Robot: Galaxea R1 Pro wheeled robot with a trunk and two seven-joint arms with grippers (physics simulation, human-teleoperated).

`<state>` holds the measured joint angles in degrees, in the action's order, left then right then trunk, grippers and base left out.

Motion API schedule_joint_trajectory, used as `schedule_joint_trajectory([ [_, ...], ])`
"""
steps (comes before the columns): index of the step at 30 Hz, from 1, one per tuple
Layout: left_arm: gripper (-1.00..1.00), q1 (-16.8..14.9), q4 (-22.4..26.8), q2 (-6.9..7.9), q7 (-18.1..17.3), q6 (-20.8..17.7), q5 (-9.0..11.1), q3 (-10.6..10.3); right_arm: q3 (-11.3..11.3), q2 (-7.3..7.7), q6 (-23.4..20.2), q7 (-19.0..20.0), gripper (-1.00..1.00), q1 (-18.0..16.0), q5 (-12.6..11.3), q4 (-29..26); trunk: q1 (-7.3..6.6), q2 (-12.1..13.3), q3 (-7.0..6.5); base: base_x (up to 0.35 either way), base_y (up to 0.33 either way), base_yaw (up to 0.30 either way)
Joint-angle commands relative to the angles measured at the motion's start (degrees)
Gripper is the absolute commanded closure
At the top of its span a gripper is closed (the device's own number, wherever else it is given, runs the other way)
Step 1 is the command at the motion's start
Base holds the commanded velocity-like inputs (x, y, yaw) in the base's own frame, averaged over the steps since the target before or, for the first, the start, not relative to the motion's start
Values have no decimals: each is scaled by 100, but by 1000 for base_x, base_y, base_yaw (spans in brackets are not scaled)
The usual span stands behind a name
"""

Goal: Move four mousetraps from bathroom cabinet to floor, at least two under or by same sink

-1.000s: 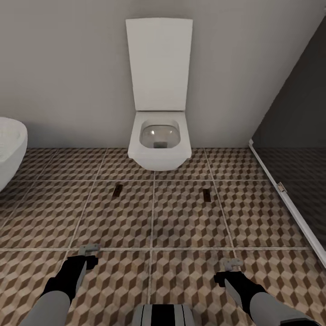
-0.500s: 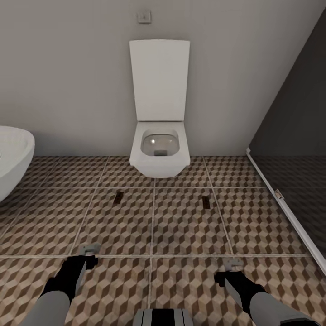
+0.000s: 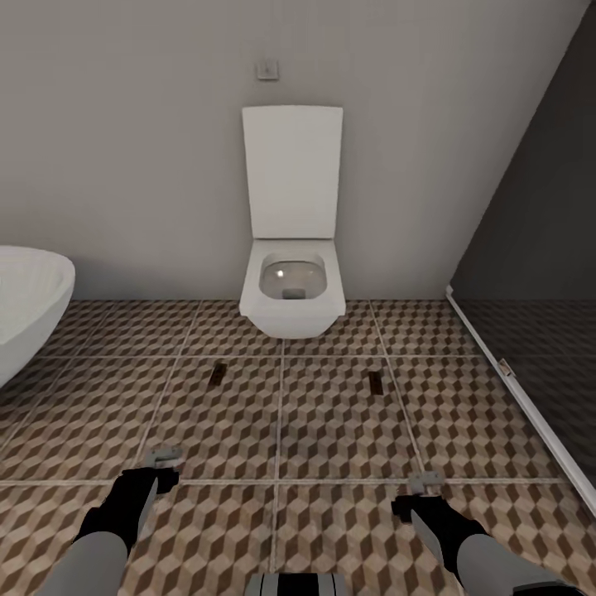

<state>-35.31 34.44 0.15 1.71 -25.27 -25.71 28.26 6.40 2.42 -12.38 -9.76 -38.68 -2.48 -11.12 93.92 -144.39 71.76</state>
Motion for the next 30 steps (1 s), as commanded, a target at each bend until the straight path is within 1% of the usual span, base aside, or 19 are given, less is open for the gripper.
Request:
schedule_joint_trajectory([
  [1, -100, -2, 4, -1, 4, -22, -5, 9, 49, 3, -1, -24, -100, 1, -29, -13, -3, 0, -19, 0, 0, 0],
  [6, -100, -2, -3, 1, 4, -22, -5, 11, 53, 5, 180, -22, -100, -1, -32, -13, -16, 7, -129, 0, 0, 0],
  [11, -100, -2, -6, 2, 4, -22, -5, 9, 54, 10, 247, -20, -100, 0, -33, -13, -29, 13, -240, 0, 0, 0],
  [30, -100, -2, -13, 2, 4, -22, -5, 4, 54, 21, 303, -25, -100, 0, -33, -13, -78, 39, -661, 0, 0, 0],
])
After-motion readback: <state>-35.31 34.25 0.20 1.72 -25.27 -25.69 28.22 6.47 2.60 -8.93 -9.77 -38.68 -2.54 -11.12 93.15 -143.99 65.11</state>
